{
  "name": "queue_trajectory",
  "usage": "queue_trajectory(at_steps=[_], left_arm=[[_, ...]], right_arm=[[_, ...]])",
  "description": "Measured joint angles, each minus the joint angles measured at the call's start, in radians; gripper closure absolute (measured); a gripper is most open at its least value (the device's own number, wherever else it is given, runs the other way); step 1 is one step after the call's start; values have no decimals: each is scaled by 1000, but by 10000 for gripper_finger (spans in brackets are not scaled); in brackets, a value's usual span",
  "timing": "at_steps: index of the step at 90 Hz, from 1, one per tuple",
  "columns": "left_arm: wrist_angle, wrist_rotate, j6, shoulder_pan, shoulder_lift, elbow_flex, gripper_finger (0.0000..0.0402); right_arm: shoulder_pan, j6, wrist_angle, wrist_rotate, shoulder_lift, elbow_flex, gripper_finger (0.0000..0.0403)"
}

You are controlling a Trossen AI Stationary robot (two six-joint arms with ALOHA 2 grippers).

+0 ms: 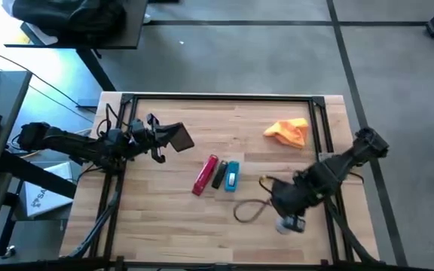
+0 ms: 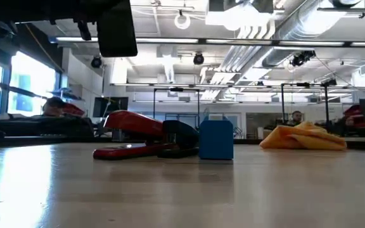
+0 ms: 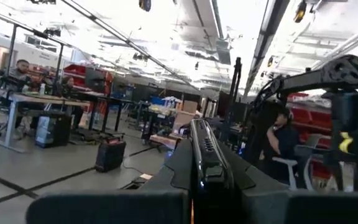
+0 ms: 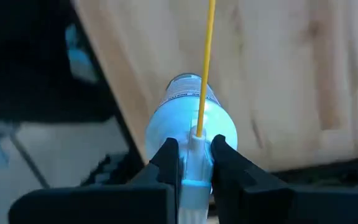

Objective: Apply microfiber cloth
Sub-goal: Move the white spray bottle to the bottom right of the table, then wipe the front and back of the black cellphone with the orange microfiber cloth

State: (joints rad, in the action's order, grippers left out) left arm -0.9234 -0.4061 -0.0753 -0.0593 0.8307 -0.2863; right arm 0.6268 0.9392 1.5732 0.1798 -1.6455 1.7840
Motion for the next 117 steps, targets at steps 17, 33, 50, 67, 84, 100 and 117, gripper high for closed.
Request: queue_trajectory(at_steps=[17, 33, 50, 67, 84, 100, 117], left_arm=[[-2, -2, 0, 0, 0, 0, 393], [0, 0, 0, 0, 0, 0, 393], [0, 2, -2, 0, 0, 0, 393], [-1, 3, -10, 0, 0, 0, 393], [1, 4, -10, 0, 0, 0, 393], [1, 1, -10, 0, 0, 0, 393], [1, 0, -10, 0, 0, 0, 393]], right_arm=[[106, 145, -2, -8, 4, 0, 376], [201, 283, -2, -47, 3, 0, 376], [251, 369, -2, -175, -6, 1, 361], [252, 342, -3, -188, -46, 1, 357], [253, 363, -2, -188, -72, 1, 357], [239, 363, -2, -188, -79, 1, 316], [211, 352, -2, -183, -77, 1, 267]])
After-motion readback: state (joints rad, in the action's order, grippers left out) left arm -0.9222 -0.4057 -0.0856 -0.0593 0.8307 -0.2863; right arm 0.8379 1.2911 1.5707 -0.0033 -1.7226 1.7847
